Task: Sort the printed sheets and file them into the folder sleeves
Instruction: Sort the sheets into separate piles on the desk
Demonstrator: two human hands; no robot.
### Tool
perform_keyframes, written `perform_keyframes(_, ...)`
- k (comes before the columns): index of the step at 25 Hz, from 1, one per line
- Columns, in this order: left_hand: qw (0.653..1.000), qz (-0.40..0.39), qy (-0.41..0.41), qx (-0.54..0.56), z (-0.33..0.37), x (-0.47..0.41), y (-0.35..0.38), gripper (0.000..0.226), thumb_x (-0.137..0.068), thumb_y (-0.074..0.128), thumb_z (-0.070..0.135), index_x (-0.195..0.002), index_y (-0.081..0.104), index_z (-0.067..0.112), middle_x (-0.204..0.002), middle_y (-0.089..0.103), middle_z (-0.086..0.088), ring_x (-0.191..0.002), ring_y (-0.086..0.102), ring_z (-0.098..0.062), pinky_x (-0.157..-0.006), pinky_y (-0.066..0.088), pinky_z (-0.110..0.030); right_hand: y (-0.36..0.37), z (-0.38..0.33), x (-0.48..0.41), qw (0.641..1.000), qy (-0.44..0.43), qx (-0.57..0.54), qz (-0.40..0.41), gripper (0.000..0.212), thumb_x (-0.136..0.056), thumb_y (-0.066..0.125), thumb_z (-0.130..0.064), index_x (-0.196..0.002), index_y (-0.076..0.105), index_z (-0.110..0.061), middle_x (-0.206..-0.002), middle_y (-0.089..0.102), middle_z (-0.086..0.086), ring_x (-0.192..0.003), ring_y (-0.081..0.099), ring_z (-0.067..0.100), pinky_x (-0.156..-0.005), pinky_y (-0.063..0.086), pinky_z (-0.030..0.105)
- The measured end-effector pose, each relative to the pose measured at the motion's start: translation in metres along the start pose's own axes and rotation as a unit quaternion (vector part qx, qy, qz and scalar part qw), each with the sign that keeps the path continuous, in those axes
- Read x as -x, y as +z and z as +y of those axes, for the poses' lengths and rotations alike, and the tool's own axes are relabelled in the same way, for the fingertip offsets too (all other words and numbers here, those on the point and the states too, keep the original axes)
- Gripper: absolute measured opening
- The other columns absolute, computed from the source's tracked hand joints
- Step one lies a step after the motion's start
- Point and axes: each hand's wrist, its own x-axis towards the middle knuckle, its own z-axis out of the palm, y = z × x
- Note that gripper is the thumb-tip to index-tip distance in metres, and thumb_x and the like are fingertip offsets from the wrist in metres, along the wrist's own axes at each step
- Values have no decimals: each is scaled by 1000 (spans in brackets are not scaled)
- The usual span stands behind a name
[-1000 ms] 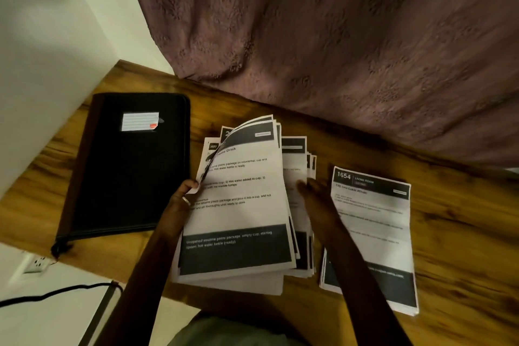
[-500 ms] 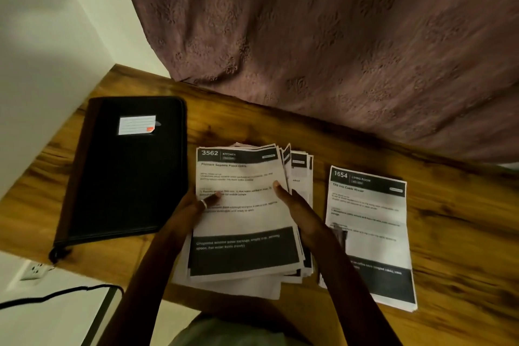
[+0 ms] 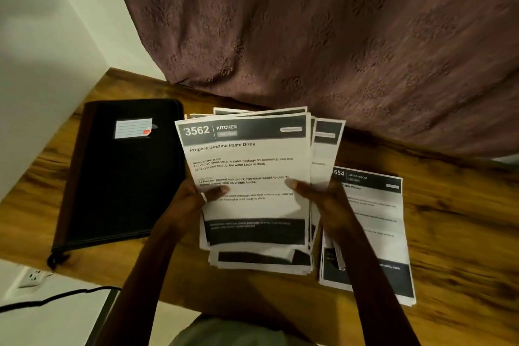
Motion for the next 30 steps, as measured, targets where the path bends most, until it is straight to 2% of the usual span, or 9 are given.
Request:
perform_keyframes(3, 999, 12, 39, 19, 20, -1, 17, 45, -73, 75, 9, -117, 65, 10, -112, 75, -4, -104, 72, -26, -83, 61, -42, -2, -26, 8, 997, -65, 38, 33, 38, -78, 73, -18, -112, 63, -29, -112, 72, -12, -107, 67, 9, -90, 56, 33)
perform_keyframes(8, 994, 45, 102, 14, 41, -3, 35, 56, -74, 77, 15, -126, 57, 9, -113, 74, -6, -102, 72, -25, -79, 62, -40, -6, -35, 13, 986, -133, 35, 95, 40, -73, 74, -27, -111, 61, -33, -114, 71, -7, -109, 66, 12, -90, 55, 37)
perform_keyframes(13, 989, 23, 131, -69, 41, 1, 42, 57, -75, 73, 24, -129, 56, 13, -116, 70, 5, -108, 68, -13, -83, 60, -29, -11, -10, 5, 993, -97, 2, 68, 42, -73, 76, -21, -112, 63, -26, -115, 72, -3, -110, 67, 17, -95, 53, 51)
perform_keyframes(15, 989, 20, 128, -64, 43, 2, 46, 57, -74, 72, 24, -127, 56, 11, -114, 69, 6, -106, 69, -14, -78, 60, -24, -11, 0, 4, 994, -90, 11, 64, 46, -72, 75, -16, -115, 62, -25, -116, 71, -4, -112, 65, 15, -96, 53, 49)
perform_keyframes(18, 986, 30, 144, -82, 51, 5, 51, 47, -77, 71, 26, -121, 58, 19, -112, 68, 9, -104, 69, -10, -82, 60, -26, -10, 1, 3, 993, -92, 40, 56, 51, -70, 77, -18, -117, 59, -28, -113, 70, -14, -111, 64, 6, -93, 56, 38)
perform_keyframes(21, 977, 46, 193, -76, 65, 10, 55, 37, -80, 70, 25, -114, 58, 26, -107, 70, 13, -103, 68, -4, -80, 57, -20, -16, -8, 2, 992, -104, 45, 47, 52, -65, 84, -34, -112, 61, -38, -113, 71, -16, -110, 65, 8, -91, 57, 38)
perform_keyframes(24, 975, 41, 219, -25, 76, 16, 59, 35, -87, 66, 19, -120, 54, 14, -104, 72, 9, -102, 70, -9, -78, 55, -19, -19, -18, 2, 991, -126, 23, 32, 59, -56, 88, -53, -110, 66, -44, -121, 69, -3, -115, 64, 21, -91, 55, 43)
perform_keyframes(28, 970, 31, 236, -49, 80, 18, 64, 28, -96, 57, 29, -121, 55, 17, -112, 71, 5, -104, 70, -17, -78, 58, -26, -12, -18, 1, 991, -132, 8, 30, 49, -69, 83, -28, -115, 62, -31, -119, 70, -2, -113, 66, 19, -94, 55, 46)
perform_keyframes(30, 970, 40, 235, -49, 80, 17, 62, 31, -99, 54, 29, -125, 54, 12, -115, 70, -2, -105, 70, -20, -81, 59, -31, -12, -16, 1, 990, -136, -12, 35, 53, -70, 81, -28, -118, 60, -25, -120, 70, -1, -113, 66, 20, -93, 55, 44)
